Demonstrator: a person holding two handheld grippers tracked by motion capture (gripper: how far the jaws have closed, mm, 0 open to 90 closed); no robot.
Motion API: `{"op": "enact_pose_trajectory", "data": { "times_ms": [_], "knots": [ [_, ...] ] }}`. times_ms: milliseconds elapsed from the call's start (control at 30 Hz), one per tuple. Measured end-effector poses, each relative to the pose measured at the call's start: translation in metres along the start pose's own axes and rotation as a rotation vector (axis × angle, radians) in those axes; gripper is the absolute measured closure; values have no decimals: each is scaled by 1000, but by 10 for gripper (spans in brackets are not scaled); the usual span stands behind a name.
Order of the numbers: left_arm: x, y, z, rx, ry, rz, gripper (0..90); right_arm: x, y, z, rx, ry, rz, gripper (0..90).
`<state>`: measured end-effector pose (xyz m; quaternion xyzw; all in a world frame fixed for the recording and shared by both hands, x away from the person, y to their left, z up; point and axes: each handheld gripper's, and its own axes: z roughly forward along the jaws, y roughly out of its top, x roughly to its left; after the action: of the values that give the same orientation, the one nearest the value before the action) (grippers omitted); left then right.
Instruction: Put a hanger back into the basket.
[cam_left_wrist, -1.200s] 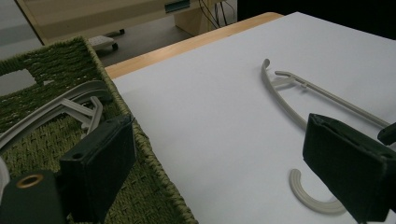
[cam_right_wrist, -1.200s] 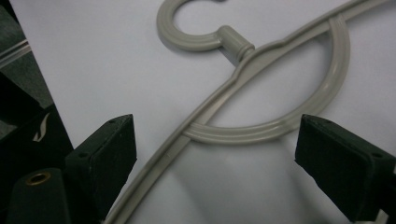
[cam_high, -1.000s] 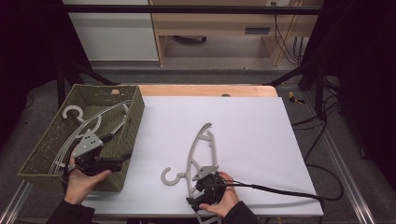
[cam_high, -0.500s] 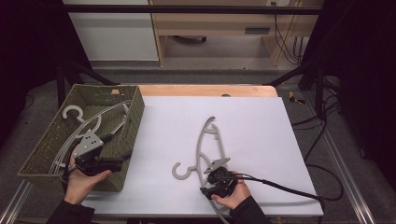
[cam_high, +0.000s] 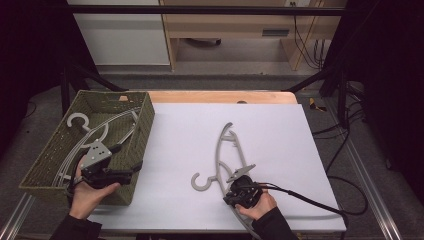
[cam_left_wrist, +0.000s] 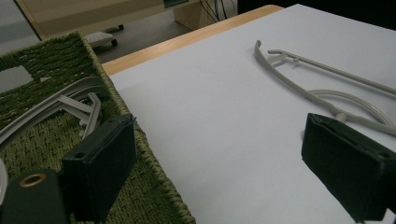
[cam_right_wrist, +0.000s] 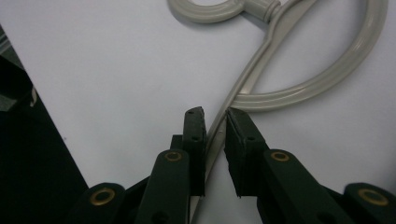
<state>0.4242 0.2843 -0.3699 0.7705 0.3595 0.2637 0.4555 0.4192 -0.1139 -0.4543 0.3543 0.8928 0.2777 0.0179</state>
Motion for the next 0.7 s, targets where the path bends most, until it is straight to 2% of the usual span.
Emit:
{"op": "enact_pose_trajectory", "data": {
  "times_ms": [67, 100, 133, 200, 233, 333, 467, 500, 533, 600, 700],
  "knots": [
    [0, 0, 0, 3, 0, 4, 98, -5, -2, -3, -4, -4, 12, 812],
    [0, 0, 0, 3, 0, 4, 98, -7, -3, -5, -17, 15, 36, 853],
    [0, 0, 0, 3, 0, 4, 98, -8, -3, -7, -28, 9, 41, 845],
    [-1, 0, 1, 0, -1, 1, 99, -9, -4, -7, -29, -55, 20, 754],
    [-1, 0, 1, 3, -1, 0, 99, -7, -4, -6, -32, -69, 43, 732],
    [-2, 0, 2, 9, -4, 6, 98, -7, -6, 2, -22, -109, 32, 666],
    [-3, 0, 3, 12, -4, 7, 99, -3, -7, 3, -36, -135, 54, 678],
    [-3, 0, 3, 15, -8, 7, 98, -2, -8, 3, -33, -141, 58, 720],
    [-3, 0, 3, 16, -8, 8, 99, 0, -8, 3, -39, -123, 78, 746],
    [-4, 0, 4, 16, -9, 10, 98, 0, -9, 3, -40, -133, 77, 752],
    [-4, 0, 4, 16, -9, 10, 98, 0, -8, 3, -41, -124, 93, 754]
  ]
}}
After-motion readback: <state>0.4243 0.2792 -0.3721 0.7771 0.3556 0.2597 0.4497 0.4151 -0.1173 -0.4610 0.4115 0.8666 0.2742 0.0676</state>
